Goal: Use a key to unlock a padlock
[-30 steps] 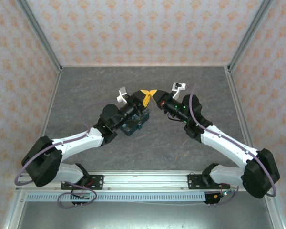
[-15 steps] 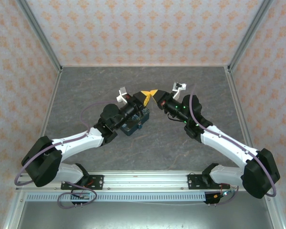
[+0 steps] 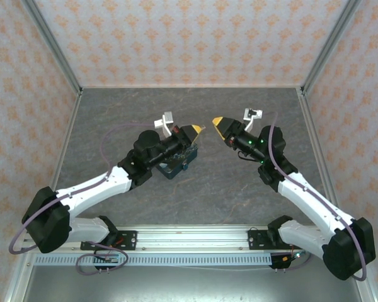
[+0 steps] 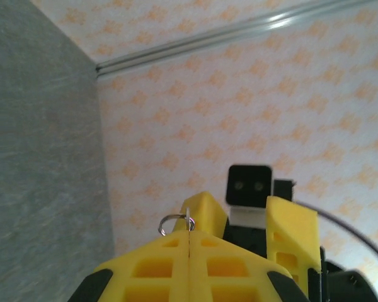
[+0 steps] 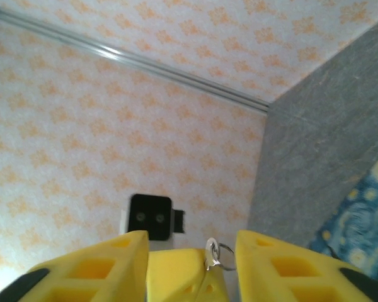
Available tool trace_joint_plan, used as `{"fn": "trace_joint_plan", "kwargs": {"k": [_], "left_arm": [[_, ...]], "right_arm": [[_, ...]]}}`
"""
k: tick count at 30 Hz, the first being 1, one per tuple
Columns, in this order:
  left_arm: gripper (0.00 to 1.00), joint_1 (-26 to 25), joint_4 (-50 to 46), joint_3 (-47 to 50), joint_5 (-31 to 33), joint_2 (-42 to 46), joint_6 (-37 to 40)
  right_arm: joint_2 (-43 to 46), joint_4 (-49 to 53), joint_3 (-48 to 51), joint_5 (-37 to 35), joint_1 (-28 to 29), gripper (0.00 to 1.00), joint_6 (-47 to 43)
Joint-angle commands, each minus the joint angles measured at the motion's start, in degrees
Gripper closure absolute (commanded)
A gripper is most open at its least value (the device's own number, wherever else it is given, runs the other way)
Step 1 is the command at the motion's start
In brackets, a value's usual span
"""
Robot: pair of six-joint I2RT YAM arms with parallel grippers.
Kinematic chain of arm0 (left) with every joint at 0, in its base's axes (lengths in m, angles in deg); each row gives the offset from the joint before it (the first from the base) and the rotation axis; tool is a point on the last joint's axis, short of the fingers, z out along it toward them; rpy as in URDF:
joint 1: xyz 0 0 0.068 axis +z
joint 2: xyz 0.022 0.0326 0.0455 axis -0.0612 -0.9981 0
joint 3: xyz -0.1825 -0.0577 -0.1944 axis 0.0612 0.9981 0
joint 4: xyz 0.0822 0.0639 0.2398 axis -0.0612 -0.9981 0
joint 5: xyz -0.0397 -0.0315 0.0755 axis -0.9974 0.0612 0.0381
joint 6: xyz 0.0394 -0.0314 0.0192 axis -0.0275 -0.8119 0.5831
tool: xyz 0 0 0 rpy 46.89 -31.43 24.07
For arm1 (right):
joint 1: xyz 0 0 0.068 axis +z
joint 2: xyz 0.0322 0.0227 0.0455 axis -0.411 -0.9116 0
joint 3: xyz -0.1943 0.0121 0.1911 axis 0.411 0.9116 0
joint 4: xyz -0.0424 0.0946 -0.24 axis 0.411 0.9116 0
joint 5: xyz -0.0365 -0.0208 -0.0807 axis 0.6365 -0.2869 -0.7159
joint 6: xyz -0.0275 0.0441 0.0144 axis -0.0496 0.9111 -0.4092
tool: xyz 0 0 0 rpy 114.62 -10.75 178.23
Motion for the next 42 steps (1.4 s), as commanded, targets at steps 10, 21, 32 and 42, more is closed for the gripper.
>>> {"fn": "trace_joint_plan", "kwargs": {"k": [10, 21, 32, 42], "left_arm": [[1.00, 2.57, -43.63, -16.25, -19.20, 6.33, 49.08], [1.00, 2.56, -61.57, -27.52, -28.35, 2.46, 66.49], [1.00, 2.54, -61.96, -28.50, -29.51, 2.43, 67.56], [1.00, 2.57, -61.01, -28.87, -29.42, 2.43, 67.37]], "right_arm": [[5.05, 23.77, -6.14, 26.69, -6.63, 0.53, -33.23], [2.41, 35.96, -13.45, 33.25, -0.42, 0.55, -51.24], [-2.96, 36.06, -16.33, 33.90, 2.29, 0.67, -51.57], [-3.33, 36.11, -16.11, 35.11, 3.15, 0.74, -51.82]]}}
